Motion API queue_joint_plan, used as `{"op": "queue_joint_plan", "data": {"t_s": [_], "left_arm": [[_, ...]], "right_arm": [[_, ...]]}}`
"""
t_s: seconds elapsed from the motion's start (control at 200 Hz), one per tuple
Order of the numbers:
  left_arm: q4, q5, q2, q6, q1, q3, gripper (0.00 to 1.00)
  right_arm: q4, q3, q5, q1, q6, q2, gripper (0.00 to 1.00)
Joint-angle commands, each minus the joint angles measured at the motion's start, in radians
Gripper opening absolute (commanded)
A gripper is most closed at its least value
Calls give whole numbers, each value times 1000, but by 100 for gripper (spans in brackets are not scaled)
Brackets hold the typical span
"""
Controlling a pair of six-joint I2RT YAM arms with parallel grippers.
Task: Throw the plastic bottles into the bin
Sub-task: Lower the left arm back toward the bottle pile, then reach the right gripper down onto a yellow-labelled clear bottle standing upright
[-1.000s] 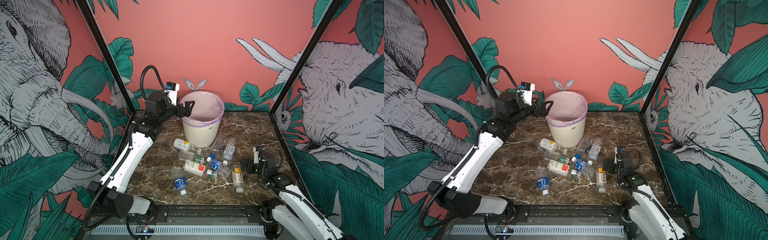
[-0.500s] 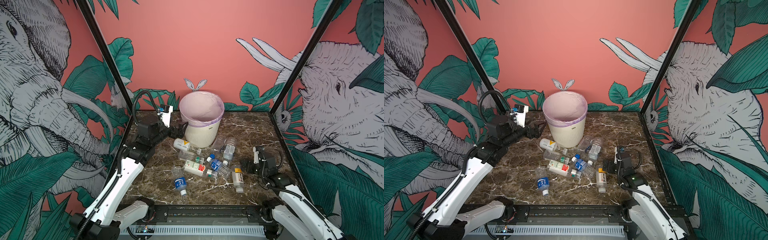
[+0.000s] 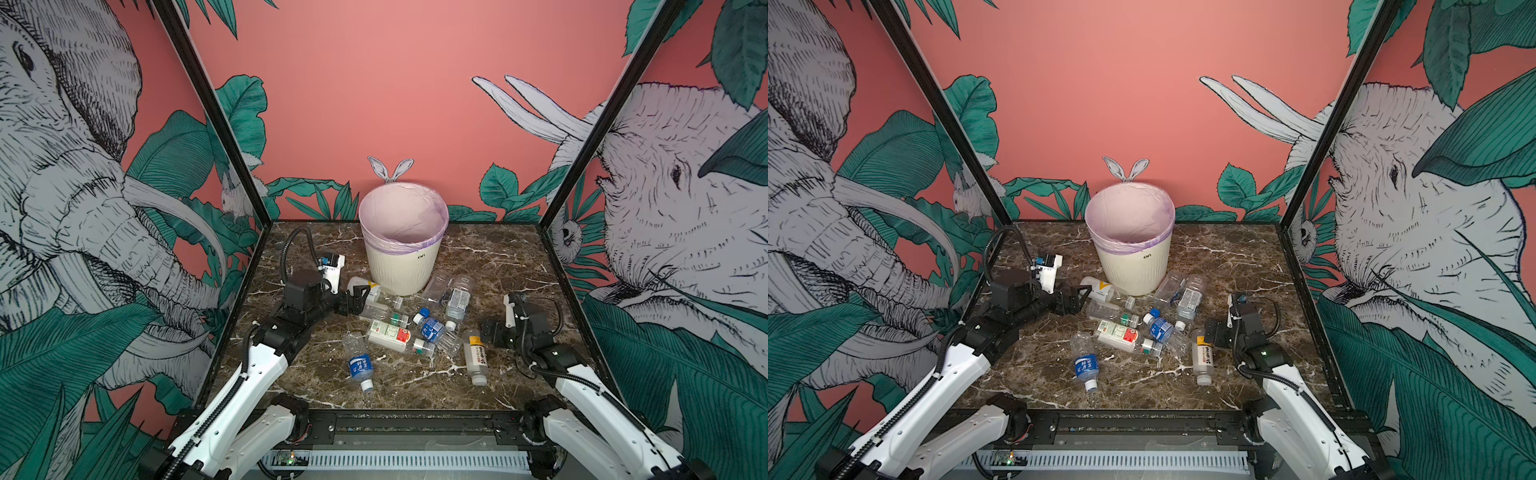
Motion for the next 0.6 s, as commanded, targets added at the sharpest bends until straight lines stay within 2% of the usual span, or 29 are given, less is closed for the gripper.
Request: {"op": "queue_joint_plan", "data": {"t_s": [0.0,0.255,0.4,0.595], "left_arm": [[-50,-13,-20,-26,0,-29,96],[-100,-50,-57,-36,-1,-138,96],[-121,-87,-63,-62,1,-185,95],[-111,-75,-53,-75,0,-235,95]], "right_arm": [[-53,75,-14,-3,18,17,96],[-159,158,-74,20,38,61,96],[-231,190,-70,55,55,104,98],[-329,237,-33,113,70,143,99]]}}
